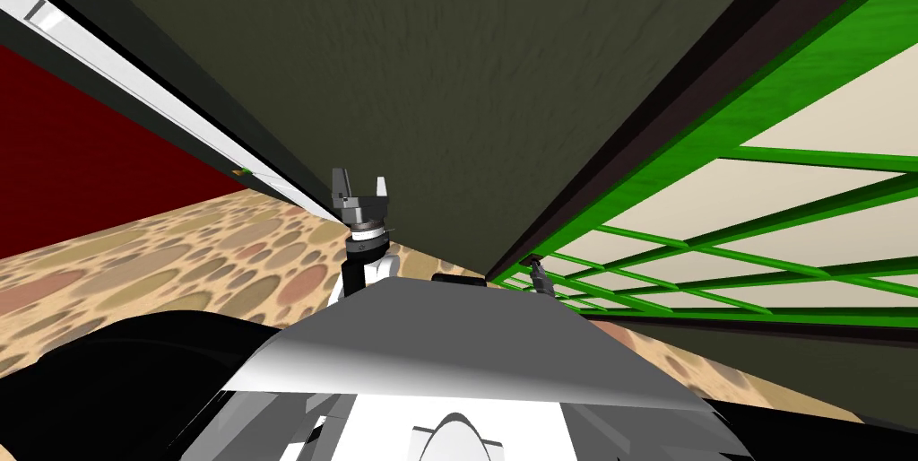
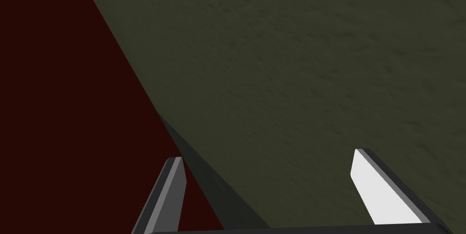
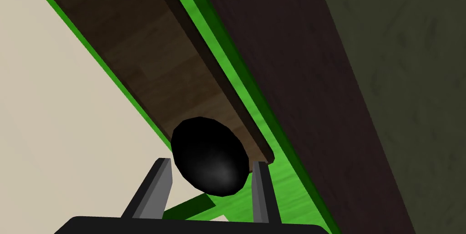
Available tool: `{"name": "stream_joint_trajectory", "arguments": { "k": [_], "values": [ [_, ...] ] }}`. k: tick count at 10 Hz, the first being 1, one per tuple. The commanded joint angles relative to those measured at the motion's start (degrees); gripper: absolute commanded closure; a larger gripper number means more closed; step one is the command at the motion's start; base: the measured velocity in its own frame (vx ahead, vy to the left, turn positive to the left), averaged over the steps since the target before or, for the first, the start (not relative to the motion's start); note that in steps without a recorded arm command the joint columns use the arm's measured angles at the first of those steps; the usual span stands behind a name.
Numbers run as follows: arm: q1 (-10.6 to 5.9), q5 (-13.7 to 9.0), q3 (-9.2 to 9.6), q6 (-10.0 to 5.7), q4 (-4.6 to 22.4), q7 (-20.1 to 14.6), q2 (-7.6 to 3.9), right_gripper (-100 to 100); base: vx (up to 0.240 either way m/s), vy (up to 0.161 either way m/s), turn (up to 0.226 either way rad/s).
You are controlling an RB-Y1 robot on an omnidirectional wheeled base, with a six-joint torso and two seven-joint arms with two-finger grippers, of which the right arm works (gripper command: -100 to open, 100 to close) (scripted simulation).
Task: Pull the door open
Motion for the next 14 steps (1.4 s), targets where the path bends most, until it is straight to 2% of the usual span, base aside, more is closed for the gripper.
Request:
{"name": "stream_joint_trajectory", "arguments": {
  "k": [1, 10, 11, 12, 14],
  "values": [
    [-0.05, -0.3, 0.14, 0.12, 0.2, -1.9, 0.08, 100, -0.038, -0.006, 0.027],
    [-1.95, -3.8, 1.50, 0.98, 0.9, -15.4, 0.06, 100, -0.049, -0.010, 0.041],
    [-1.95, -3.8, 1.50, 0.98, 0.9, -15.7, 0.06, 100, -0.044, -0.008, 0.025],
    [-1.56, -3.3, 1.34, 0.47, 0.9, -13.5, -0.10, -100, -0.021, 0.009, -0.022],
    [-1.18, -2.9, 1.18, -0.05, 1.1, -11.5, -0.30, -100, -0.003, 0.026, -0.035]
  ]
}}
